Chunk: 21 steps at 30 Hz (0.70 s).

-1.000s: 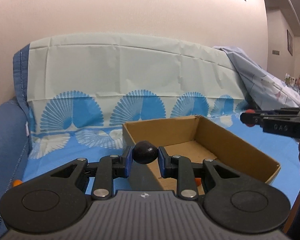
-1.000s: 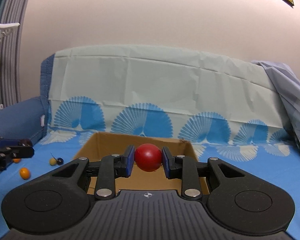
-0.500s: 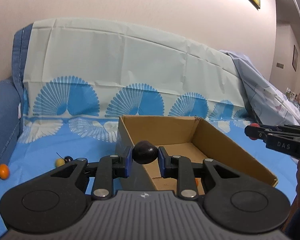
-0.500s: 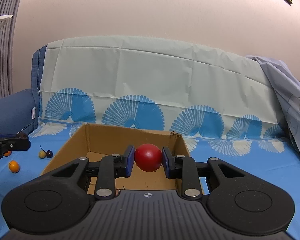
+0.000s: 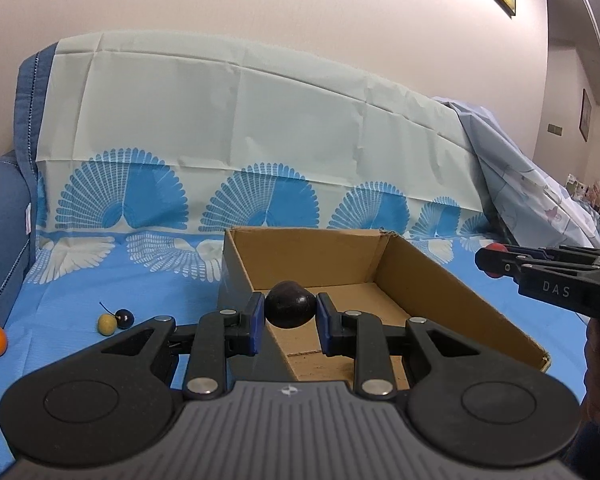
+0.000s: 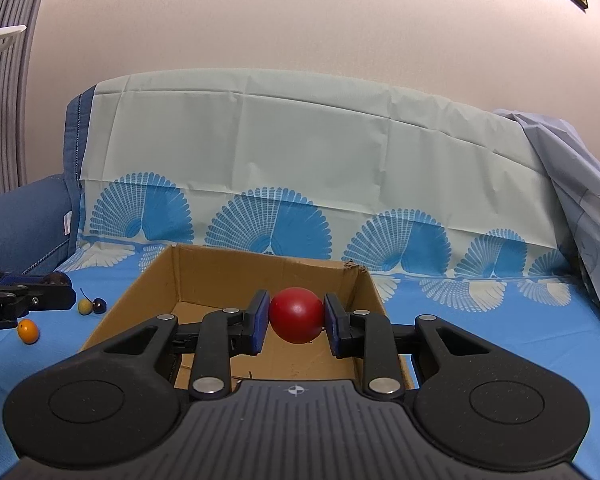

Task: Organize fruits
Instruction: 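Lift the red fruit and dark brown fruit and carry them over the box, then hold both fruits above the box and lower them toward its floor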

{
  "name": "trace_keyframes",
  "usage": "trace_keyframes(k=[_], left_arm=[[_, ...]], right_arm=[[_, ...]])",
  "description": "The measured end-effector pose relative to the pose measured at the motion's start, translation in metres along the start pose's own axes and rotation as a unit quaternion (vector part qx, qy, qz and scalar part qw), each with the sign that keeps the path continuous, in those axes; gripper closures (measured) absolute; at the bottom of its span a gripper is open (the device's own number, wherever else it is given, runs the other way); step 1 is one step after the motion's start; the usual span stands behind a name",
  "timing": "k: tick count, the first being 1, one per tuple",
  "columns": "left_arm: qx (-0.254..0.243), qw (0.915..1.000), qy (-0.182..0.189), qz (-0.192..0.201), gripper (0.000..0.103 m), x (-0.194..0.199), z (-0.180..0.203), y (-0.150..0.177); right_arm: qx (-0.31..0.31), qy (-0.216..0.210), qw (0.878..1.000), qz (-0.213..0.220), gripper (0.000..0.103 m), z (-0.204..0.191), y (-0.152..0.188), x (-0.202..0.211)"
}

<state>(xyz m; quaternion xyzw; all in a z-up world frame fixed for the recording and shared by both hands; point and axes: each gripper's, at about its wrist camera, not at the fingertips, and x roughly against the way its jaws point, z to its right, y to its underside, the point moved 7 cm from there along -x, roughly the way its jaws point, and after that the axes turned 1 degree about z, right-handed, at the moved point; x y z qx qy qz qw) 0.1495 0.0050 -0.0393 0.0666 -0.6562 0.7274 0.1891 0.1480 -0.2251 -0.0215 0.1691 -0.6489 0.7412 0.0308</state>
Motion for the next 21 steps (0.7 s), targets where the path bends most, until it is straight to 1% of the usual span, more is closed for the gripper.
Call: trace_keyframes(k=[9, 21], left_arm=[[-0.002, 1.0000, -0.001, 0.001, 0.073, 0.0012, -0.0010, -0.0001], [-0.023, 0.9997, 0.001, 0.003, 0.073, -0.0006, 0.0071, 0.0010]], right_arm=[[-0.001, 0.000, 1.000, 0.000, 0.073, -0.0012, -0.0005, -0.0004], [-0.001, -0.001, 1.000, -0.001, 0.073, -0.0009, -0.0004, -0.0007]])
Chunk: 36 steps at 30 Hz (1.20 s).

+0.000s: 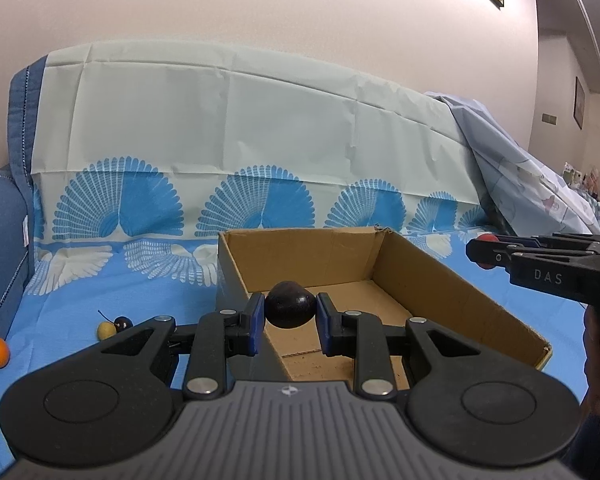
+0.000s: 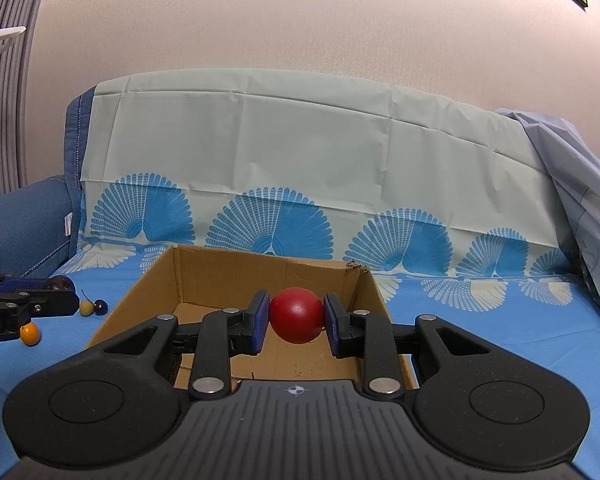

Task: Organize fruits
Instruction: 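Hold both fruits above the box and lower them toward its floor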

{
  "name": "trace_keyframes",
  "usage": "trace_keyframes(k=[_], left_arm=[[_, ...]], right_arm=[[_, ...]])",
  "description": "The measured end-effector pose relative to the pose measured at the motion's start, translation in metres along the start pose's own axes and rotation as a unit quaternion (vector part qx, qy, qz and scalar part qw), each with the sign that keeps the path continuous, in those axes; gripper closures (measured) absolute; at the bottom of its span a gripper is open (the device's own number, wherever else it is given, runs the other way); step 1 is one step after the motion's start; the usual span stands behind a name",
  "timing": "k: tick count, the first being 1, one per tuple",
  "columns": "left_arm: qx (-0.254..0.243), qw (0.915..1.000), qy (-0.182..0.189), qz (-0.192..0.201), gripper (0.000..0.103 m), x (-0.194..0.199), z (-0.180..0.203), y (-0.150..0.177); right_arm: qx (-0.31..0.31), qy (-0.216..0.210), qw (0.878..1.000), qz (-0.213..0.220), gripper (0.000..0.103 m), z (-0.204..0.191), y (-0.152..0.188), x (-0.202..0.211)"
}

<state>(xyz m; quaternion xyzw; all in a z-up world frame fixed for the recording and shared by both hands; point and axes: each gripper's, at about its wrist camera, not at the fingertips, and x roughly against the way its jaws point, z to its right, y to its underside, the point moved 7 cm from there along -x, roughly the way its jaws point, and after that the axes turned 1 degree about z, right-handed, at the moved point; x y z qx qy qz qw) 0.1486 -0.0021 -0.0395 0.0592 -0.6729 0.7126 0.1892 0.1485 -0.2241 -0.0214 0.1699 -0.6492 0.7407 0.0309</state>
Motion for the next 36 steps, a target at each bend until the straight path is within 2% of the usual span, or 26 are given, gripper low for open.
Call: trace_keyframes(k=[36], left_arm=[[-0.008, 1.0000, 0.005, 0.002, 0.073, -0.0021, 0.0086, 0.0006]], right_arm=[[0.001, 0.002, 1.000, -0.002, 0.073, -0.0065, 0.0013, -0.0048]])
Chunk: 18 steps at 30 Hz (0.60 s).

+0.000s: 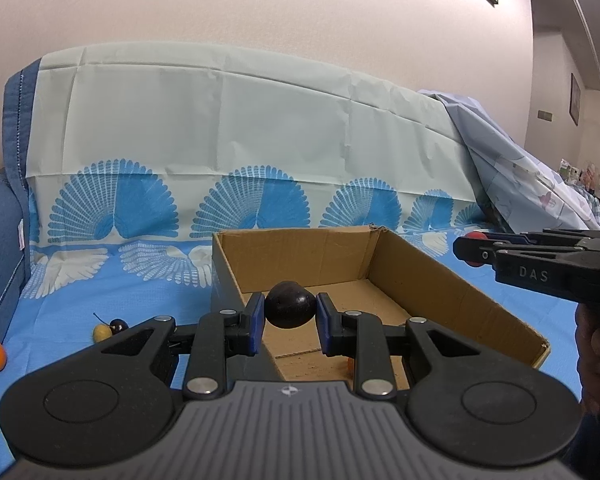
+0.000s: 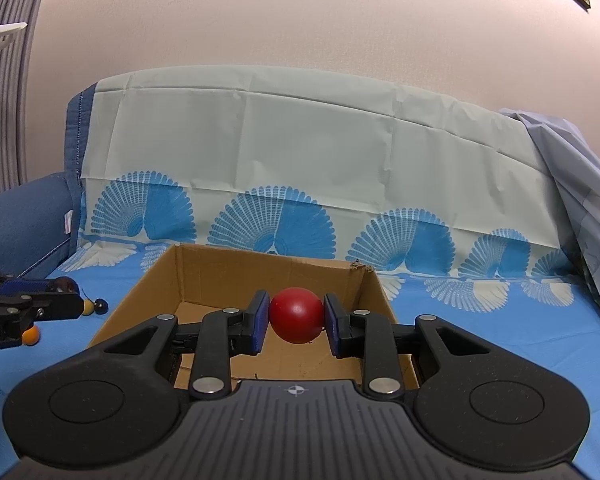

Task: Organize fruits
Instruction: 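Hold both fruits above the box and lower them toward its floor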

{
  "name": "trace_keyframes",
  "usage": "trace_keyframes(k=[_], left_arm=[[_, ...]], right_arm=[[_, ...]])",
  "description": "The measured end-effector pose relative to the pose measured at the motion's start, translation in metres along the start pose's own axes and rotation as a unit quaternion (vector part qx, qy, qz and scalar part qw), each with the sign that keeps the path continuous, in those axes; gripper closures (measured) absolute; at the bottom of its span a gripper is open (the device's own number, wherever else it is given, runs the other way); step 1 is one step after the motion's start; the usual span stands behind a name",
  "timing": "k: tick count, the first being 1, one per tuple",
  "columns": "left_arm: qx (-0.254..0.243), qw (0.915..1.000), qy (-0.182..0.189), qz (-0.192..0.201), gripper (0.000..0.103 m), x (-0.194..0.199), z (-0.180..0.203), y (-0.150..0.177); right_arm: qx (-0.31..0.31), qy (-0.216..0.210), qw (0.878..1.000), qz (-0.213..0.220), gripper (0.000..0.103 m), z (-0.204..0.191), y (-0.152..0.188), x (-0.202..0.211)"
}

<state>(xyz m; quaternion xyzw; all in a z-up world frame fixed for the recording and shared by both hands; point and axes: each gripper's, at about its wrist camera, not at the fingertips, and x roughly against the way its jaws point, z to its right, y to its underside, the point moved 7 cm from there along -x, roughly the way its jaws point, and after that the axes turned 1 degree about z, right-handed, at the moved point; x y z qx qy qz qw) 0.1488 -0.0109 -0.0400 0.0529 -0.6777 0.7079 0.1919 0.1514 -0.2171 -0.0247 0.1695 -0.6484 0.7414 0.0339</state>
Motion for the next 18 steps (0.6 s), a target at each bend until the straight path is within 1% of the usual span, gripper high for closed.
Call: trace_keyframes(k=[4, 12, 18], left_arm=[[-0.007, 0.9999, 0.007, 0.000, 0.073, -0.002, 0.006, 0.002], [-0.054, 0.9980, 0.032, 0.001, 0.073, -0.007, 0.033, 0.009], [-0.058, 0.9973, 0.044, -0.004, 0.073, -0.020, 0.044, 0.012]], right_arm=[[-0.003, 0.008, 1.000, -0.003, 0.073, 0.000, 0.000, -0.003], [-0.001, 0.017, 1.000, -0.008, 0.073, 0.001, 0.001, -0.005], [-0.001, 0.017, 1.000, -0.009, 0.073, 0.001, 0.001, -0.005]])
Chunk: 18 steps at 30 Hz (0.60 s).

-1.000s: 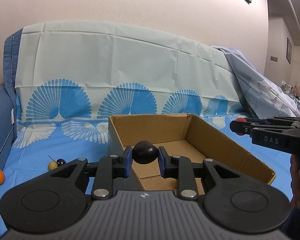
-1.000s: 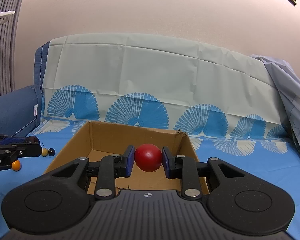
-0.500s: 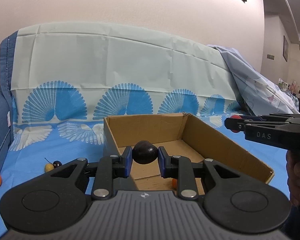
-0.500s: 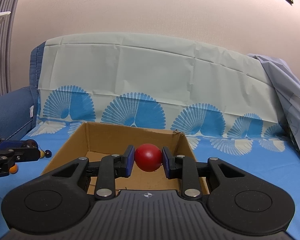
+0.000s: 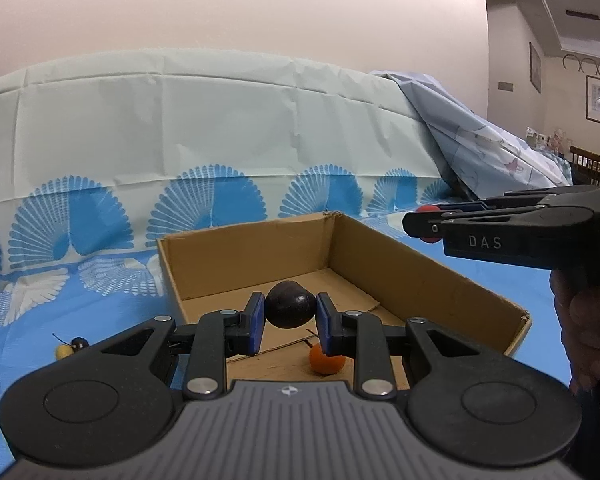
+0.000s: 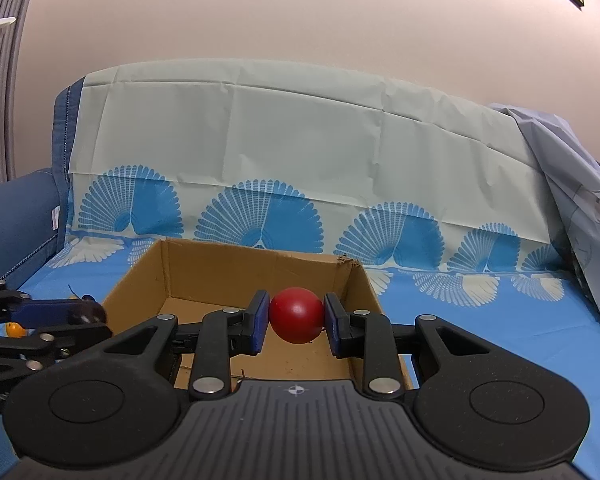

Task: Organize fruits
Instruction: 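Hold both fruits above the box and lower them toward its floor, then open the right tool to drop the red fruit while the left tool releases the dark fruit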

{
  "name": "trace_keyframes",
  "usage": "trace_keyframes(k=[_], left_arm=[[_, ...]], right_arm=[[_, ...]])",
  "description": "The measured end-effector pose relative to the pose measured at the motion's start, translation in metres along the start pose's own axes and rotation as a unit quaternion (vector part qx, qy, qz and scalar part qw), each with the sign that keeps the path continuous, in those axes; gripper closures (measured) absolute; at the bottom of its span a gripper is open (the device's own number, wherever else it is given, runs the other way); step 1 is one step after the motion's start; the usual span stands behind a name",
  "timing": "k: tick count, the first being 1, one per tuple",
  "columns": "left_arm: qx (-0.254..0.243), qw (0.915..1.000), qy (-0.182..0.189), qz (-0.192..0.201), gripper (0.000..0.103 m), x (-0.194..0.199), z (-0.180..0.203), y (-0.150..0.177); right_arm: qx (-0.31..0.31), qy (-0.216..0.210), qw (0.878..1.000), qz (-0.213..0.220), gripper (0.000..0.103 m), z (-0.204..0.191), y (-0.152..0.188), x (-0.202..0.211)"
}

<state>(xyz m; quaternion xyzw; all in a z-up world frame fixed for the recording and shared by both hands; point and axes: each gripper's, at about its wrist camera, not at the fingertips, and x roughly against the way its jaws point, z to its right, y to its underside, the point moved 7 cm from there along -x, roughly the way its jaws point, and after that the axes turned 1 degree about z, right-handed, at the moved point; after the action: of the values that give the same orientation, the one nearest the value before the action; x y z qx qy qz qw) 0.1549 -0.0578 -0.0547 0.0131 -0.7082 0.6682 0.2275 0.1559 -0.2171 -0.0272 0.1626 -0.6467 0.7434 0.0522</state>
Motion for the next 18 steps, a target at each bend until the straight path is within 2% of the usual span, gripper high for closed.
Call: trace_keyframes(k=[18], left_arm=[[-0.005, 0.9999, 0.006, -0.012, 0.073, -0.014, 0.005, 0.004]], right_arm=[[0.000, -0.004, 1.000, -0.005, 0.073, 0.001, 0.001, -0.004]])
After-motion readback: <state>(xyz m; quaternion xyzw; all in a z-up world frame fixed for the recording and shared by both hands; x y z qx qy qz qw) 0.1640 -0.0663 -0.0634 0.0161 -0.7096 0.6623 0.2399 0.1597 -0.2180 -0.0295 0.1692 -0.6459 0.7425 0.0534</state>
